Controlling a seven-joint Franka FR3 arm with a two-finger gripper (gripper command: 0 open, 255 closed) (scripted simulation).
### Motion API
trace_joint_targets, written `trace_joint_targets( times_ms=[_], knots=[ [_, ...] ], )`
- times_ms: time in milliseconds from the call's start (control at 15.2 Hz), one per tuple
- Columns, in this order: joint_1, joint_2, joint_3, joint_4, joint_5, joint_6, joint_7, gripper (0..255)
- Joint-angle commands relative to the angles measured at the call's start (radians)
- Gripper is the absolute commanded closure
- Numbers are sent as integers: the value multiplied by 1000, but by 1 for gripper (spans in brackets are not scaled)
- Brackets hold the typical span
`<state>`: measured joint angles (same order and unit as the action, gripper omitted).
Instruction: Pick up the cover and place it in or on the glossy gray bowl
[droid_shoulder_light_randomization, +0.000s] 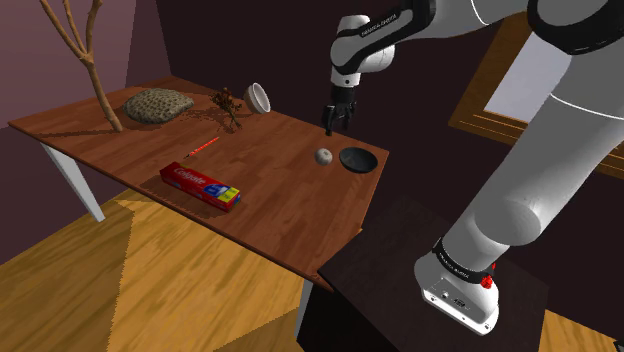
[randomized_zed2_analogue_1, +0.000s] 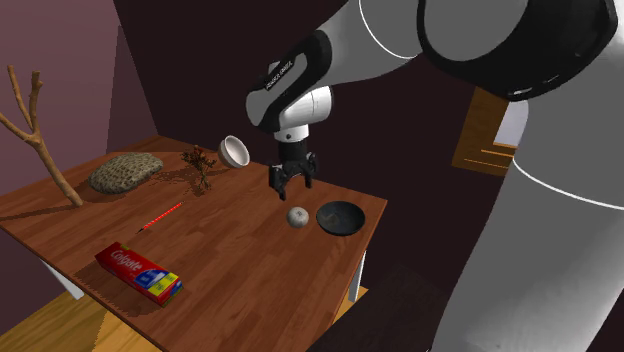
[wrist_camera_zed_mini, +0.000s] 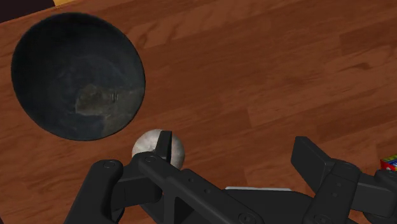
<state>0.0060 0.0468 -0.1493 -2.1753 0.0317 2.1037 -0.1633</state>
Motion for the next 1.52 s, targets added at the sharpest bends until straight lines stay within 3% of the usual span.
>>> trace_joint_targets(
  times_ms=[0,660,1452],
  knots=[
    [-4,83,-1,52,22,22,-15,0],
    [-49,484,22,356,118,74,-72,0],
    [-51,544,32,334,131,156,-80,0]
  ],
)
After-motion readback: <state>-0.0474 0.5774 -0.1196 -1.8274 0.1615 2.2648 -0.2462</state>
